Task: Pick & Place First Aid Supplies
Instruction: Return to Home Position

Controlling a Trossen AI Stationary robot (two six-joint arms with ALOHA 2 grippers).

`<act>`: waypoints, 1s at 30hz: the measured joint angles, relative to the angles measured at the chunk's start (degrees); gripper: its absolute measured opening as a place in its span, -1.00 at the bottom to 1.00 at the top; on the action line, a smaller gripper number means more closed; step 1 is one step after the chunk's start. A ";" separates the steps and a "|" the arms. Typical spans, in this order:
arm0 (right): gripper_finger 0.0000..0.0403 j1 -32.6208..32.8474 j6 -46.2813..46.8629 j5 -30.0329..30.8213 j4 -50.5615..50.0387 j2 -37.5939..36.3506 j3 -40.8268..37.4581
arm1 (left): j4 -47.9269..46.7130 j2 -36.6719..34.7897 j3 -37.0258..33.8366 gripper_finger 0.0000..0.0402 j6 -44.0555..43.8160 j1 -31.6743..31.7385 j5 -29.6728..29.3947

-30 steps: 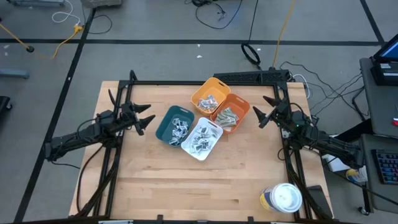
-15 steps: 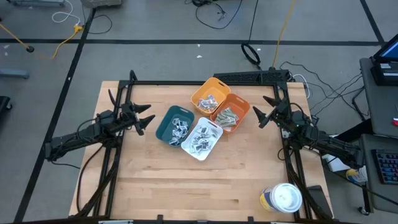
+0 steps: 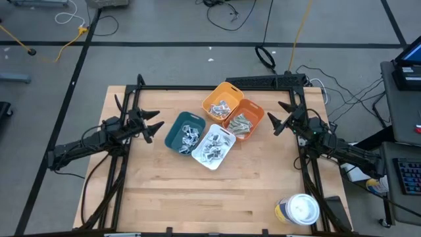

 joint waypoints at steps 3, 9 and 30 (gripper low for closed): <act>0.87 0.01 -0.01 0.00 0.00 0.00 0.00 | 0.00 0.00 0.00 0.56 0.00 0.00 -0.01; 0.87 0.01 -0.02 0.01 0.00 0.01 0.00 | 0.00 0.00 0.00 0.60 -0.02 0.00 0.00; 0.87 0.02 0.00 0.00 0.00 0.00 -0.02 | 0.00 0.01 0.00 0.57 -0.02 0.00 0.00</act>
